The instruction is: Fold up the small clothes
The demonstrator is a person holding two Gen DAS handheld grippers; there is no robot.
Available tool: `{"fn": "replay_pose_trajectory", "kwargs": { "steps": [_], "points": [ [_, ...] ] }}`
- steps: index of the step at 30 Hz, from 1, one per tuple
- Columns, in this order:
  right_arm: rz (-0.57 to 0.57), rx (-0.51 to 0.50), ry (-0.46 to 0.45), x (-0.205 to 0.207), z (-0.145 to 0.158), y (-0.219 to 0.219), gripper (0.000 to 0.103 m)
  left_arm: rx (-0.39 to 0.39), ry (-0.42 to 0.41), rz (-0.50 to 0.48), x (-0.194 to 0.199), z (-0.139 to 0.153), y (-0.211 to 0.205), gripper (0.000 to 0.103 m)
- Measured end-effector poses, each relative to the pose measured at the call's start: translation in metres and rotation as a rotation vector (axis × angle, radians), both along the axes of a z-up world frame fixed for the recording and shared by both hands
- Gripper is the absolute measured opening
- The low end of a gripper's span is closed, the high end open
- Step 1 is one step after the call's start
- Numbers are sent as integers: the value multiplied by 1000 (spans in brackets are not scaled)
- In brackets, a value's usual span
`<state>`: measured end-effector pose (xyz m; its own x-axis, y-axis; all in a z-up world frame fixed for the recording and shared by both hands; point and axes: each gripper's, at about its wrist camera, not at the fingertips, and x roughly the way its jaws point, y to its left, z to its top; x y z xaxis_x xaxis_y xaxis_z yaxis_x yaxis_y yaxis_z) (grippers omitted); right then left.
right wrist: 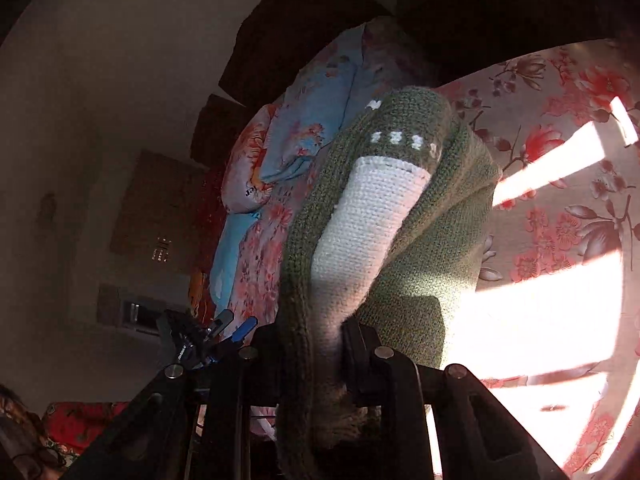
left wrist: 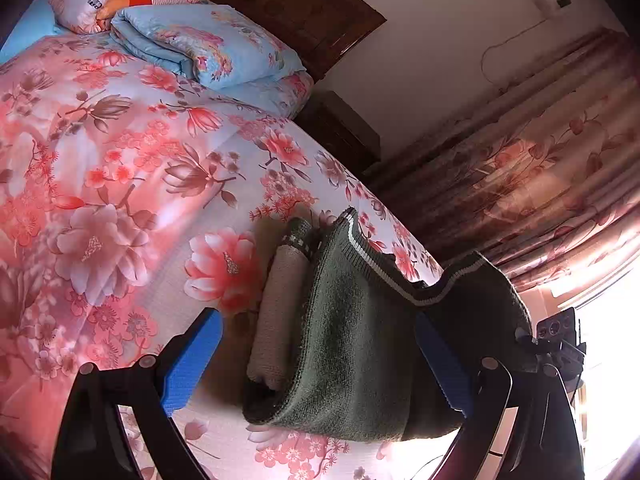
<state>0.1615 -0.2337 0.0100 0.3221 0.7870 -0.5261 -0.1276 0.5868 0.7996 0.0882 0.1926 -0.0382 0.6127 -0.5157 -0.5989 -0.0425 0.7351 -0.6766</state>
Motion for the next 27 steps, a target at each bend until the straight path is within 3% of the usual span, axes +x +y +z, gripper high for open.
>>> {"fn": "replay_pose_trajectory", "kwargs": {
  "steps": [4,8,11,15,16,18,21,23,25,27],
  "points": [
    [54,-50,5,26,9,63,22,-50,-21,-2,1,-7,23,103],
    [122,-127,35,48,-1,131,22,-80,-33,5,2,-15,45,103],
    [208,-269,59,51,-24,178,23,-107,-30,2,1,-21,60,103],
    [279,-493,40,46,-51,235,37,-109,-43,25,-6,-24,80,103],
    [297,-520,2,42,-51,245,50,-115,-43,32,-7,-26,84,103],
    [314,-559,-48,38,-47,256,65,-124,-34,48,-9,-31,91,103],
    [368,-552,-65,28,-50,280,77,-135,-26,57,-11,-36,96,103],
    [394,-618,-109,9,-50,287,78,-140,-26,62,-13,-37,96,103],
    [414,-550,-93,1,-48,282,78,-146,-32,62,-15,-36,97,103],
    [453,-424,-18,-1,-54,277,80,-131,-39,66,-15,-34,97,103]
  ]
}}
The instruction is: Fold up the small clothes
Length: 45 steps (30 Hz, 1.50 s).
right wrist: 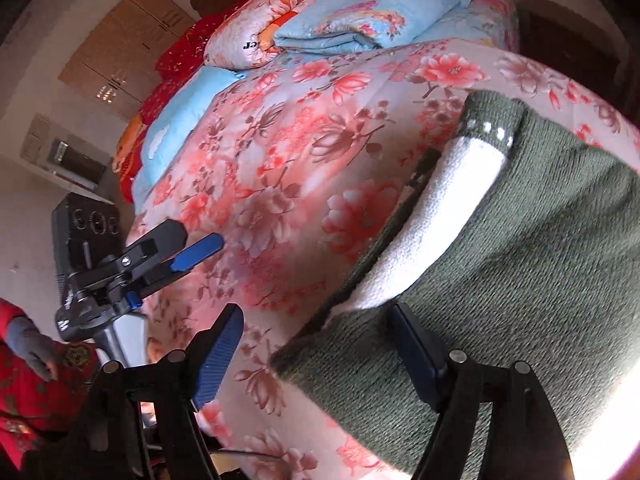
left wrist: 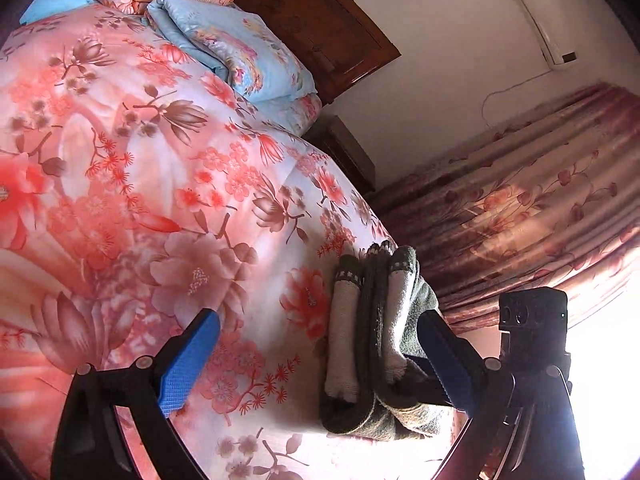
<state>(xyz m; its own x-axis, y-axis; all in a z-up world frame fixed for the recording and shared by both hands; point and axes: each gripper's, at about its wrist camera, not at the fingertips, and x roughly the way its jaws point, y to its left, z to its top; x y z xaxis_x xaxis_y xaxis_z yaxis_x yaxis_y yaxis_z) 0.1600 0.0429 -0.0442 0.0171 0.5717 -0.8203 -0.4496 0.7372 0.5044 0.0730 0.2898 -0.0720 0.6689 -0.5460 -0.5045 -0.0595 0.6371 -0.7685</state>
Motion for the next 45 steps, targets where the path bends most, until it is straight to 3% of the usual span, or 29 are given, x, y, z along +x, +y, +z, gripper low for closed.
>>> {"fn": "replay_pose_trajectory", "kwargs": {
  "steps": [5,9,12,16,19,22,25,30,33,37,39,45],
  "points": [
    [-163,301,99,3,11,-70,72,19,-17,-40,10,15,-11,103],
    [-287,357,146,-17,5,-124,72,29,-113,-77,22,40,-34,103],
    [-353,535,296,-50,-9,-155,72,12,-134,-106,39,47,-50,103],
    [-415,661,351,-92,-28,-182,72,-84,-59,-265,56,36,-84,103],
    [-465,732,379,-108,-41,-200,72,-39,-12,-361,36,33,-107,103],
    [-486,760,385,-111,-48,-211,72,-61,61,-394,15,30,-109,103],
    [-475,771,383,-107,-51,-211,72,-210,99,-396,1,23,-107,103],
    [-451,816,376,-104,-52,-212,72,-360,168,-422,7,9,-123,103],
    [-448,833,369,-104,-51,-212,72,-325,217,-427,18,1,-134,103],
    [-449,827,357,-104,-51,-214,72,-352,263,-444,36,-12,-137,103],
    [-454,813,342,-104,-49,-218,72,-367,258,-456,44,-12,-137,103],
    [-495,799,336,-102,-52,-227,72,-316,191,-421,44,-9,-133,103]
  ]
}}
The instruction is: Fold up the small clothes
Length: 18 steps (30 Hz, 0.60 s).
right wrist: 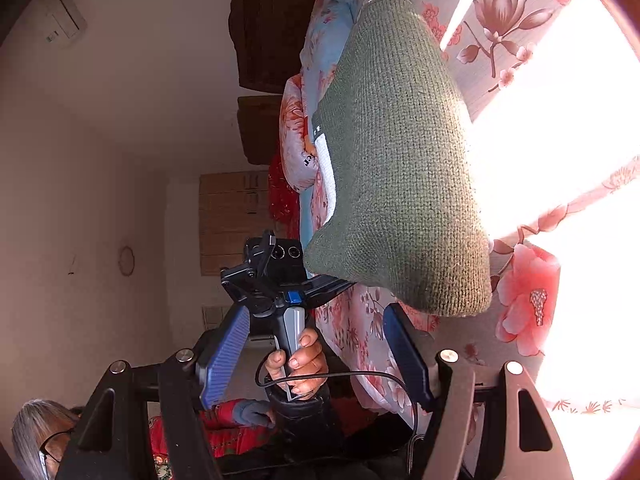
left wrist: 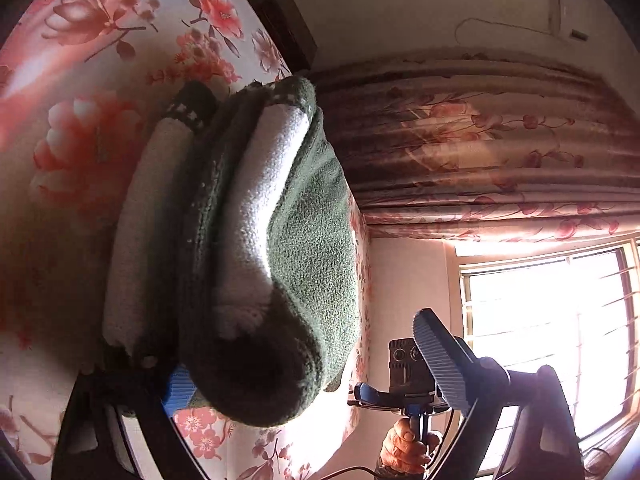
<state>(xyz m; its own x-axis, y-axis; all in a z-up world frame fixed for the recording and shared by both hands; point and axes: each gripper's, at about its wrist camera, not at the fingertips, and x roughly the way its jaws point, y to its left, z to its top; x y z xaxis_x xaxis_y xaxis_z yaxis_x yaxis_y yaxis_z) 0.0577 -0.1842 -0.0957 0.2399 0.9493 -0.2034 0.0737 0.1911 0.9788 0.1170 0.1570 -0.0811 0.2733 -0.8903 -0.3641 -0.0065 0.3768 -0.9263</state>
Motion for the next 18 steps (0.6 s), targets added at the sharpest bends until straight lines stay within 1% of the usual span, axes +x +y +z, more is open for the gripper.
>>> {"fn": "replay_pose_trajectory", "kwargs": {
  "steps": [1,2,3,4,6,7,9,10,11,13,14,15,16,18],
  "points": [
    [-4,-11,0,1,1,1,72,14,4,1,0,-3,3,103],
    [-6,-26,-1,3,2,-1,72,11,22,10,0,-9,7,29],
    [-7,-64,-4,7,5,1,72,1,45,22,0,-16,11,4],
    [-15,-127,-20,13,12,2,72,11,58,32,0,-22,14,0],
    [-38,-262,-104,31,31,4,72,12,59,28,-2,-26,14,0],
    [-48,-313,-144,44,40,6,72,13,55,27,-3,-25,14,0],
    [-53,-386,-209,70,55,15,72,27,32,36,-6,-21,13,0],
    [-20,-414,-239,83,61,26,72,19,22,39,-8,-19,12,0],
    [32,-428,-252,94,62,41,72,21,13,47,-11,-18,12,0],
    [101,-407,-242,102,56,72,72,16,-15,62,-17,-15,11,0],
    [131,-419,-234,104,51,86,72,15,-24,70,-20,-14,10,0],
    [127,-445,-235,104,49,95,72,15,-32,79,-22,-14,11,0],
    [110,-451,-250,102,47,98,72,11,-45,83,-23,-13,9,0],
    [100,-409,-271,98,46,99,73,12,-57,86,-25,-13,7,0]
  ]
}}
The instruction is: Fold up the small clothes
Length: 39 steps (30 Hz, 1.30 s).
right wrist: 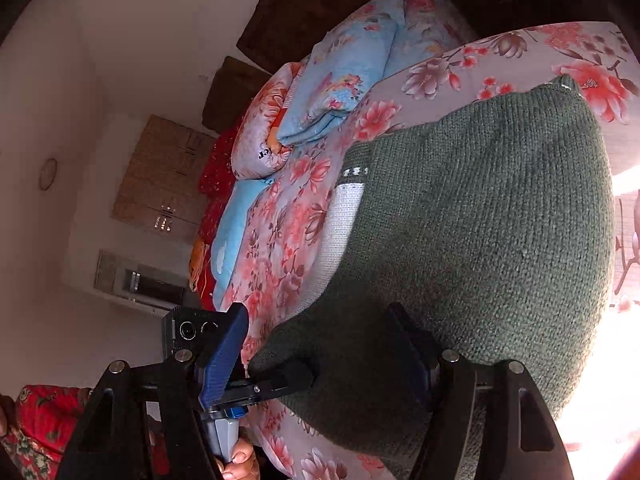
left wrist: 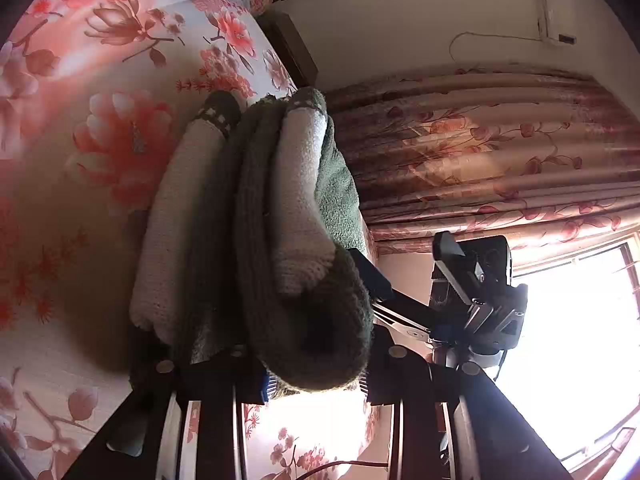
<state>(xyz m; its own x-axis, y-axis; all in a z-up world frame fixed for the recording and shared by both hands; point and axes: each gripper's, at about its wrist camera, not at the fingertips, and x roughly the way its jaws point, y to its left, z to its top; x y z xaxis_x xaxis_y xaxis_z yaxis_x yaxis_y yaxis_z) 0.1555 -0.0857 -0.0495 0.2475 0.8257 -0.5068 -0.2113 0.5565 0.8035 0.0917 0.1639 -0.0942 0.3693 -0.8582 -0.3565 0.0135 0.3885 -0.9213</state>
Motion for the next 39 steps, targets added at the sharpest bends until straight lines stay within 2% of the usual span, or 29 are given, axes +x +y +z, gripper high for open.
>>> {"fn": "replay_pose_trajectory", "kwargs": {
  "steps": [3,5,8,10,11,12,13,14,15,16,20,23,26,28,30,32,34,36,39],
  "points": [
    [-86,76,-31,-11,6,-16,72,-1,-9,-16,-2,1,-5,0],
    [-79,128,-58,-18,13,-17,72,1,-5,-11,0,0,-5,0],
    [-15,147,6,-16,9,0,72,22,13,-3,7,-1,-6,0],
    [-1,139,19,-6,5,13,71,16,41,6,12,-3,-4,8],
    [9,143,51,-1,1,18,71,9,43,13,12,-3,-2,9],
    [29,140,82,2,-3,24,71,12,37,16,11,-1,0,17],
    [70,109,111,3,-6,33,68,29,22,14,10,2,-1,18],
    [108,74,140,4,-10,42,68,60,4,10,9,5,-3,25],
    [128,57,147,2,-12,47,68,89,-12,5,7,8,-6,99],
    [158,41,142,0,-12,53,70,109,-27,-1,5,9,-8,103],
    [189,98,176,-20,-14,55,72,125,-69,18,-13,15,-6,103],
    [240,91,170,-47,-16,66,74,208,-112,39,-35,21,-10,103],
    [268,29,146,-69,-24,81,75,298,-107,58,-49,14,-13,103],
    [291,39,169,-70,-35,88,75,334,-95,71,-52,9,-12,103],
    [298,71,204,-67,-42,89,75,311,-80,61,-50,5,-10,103],
    [286,95,214,-68,-42,86,74,223,-96,48,-52,1,-4,103],
    [317,118,211,-70,-33,86,74,218,-126,62,-56,2,-1,103],
    [299,80,177,-74,-20,81,74,226,-119,58,-60,2,4,103],
    [255,-30,76,-72,4,61,74,245,-84,37,-68,12,14,103]
  ]
}}
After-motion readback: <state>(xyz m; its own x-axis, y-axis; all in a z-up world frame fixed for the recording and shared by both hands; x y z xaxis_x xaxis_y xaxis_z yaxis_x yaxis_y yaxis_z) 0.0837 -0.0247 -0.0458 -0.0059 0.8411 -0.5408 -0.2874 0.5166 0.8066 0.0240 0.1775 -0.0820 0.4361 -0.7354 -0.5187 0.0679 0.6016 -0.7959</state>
